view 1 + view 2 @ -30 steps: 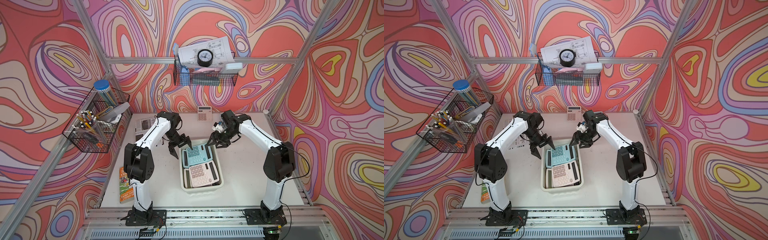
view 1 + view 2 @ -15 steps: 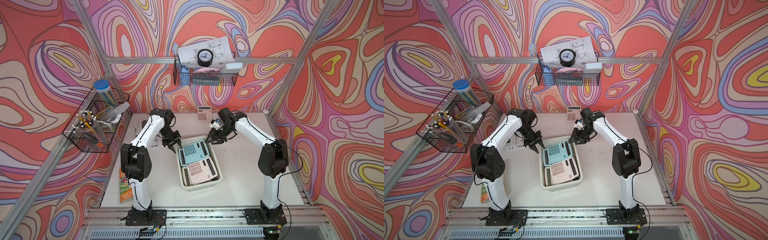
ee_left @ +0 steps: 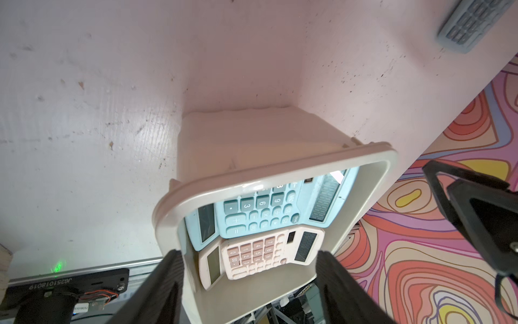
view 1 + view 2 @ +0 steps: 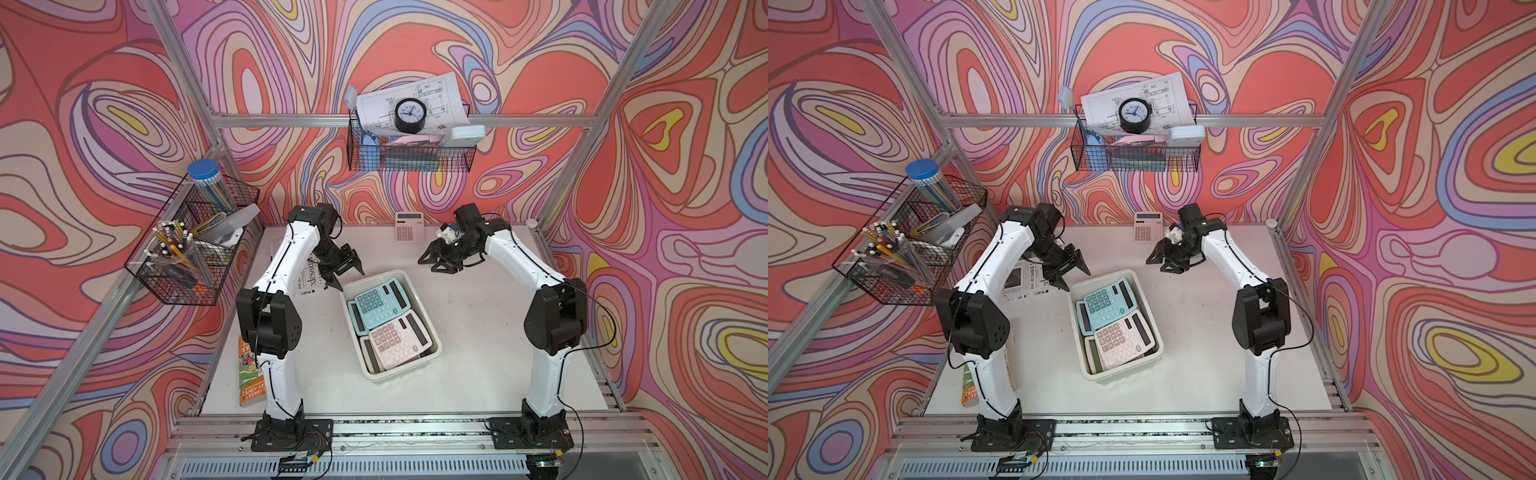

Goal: Put the calculator in the storage box
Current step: Adjust the storage box at the center of the board, then adjust the calculator at the center of the board.

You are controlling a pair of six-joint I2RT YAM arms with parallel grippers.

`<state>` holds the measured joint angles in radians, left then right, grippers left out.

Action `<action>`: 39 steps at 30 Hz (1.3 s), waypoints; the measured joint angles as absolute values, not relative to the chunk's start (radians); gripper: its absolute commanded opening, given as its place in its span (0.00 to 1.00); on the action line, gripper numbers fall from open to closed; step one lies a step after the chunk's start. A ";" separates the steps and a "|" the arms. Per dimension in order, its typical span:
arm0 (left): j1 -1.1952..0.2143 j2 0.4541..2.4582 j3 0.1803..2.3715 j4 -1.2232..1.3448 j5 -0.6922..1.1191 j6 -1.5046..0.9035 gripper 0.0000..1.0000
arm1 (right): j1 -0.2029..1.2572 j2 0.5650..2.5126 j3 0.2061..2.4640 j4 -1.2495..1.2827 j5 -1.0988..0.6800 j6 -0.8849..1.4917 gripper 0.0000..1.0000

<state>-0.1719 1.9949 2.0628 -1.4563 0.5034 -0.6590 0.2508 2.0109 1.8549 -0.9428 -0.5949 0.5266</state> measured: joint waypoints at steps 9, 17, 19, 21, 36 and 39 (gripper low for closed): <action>-0.170 2.149 2.311 -1.464 0.516 -0.671 0.98 | 0.107 2.177 2.020 -0.739 -0.494 0.744 0.58; -0.170 2.169 2.316 -1.458 0.546 -0.705 0.99 | -0.010 2.438 2.163 -0.483 -0.439 0.970 0.61; -0.170 2.170 2.316 -1.452 0.551 -0.712 0.98 | -0.032 2.510 2.230 -0.450 -0.431 1.003 0.61; -0.170 2.173 2.317 -1.447 0.556 -0.720 0.99 | -0.049 2.576 2.296 -0.424 -0.426 1.032 0.61; -0.140 2.190 2.318 -1.428 0.566 -0.749 0.99 | -0.094 2.843 2.493 -0.185 -0.566 1.177 0.63; -0.138 2.190 2.318 -1.428 0.566 -0.749 0.99 | -0.096 2.859 2.509 -0.162 -0.597 1.177 0.65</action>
<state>-0.1375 2.1902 2.3177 -1.4277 0.5659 -0.7490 -0.0963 2.8593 2.5092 -0.1616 -0.5968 1.1767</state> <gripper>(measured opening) 0.985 0.641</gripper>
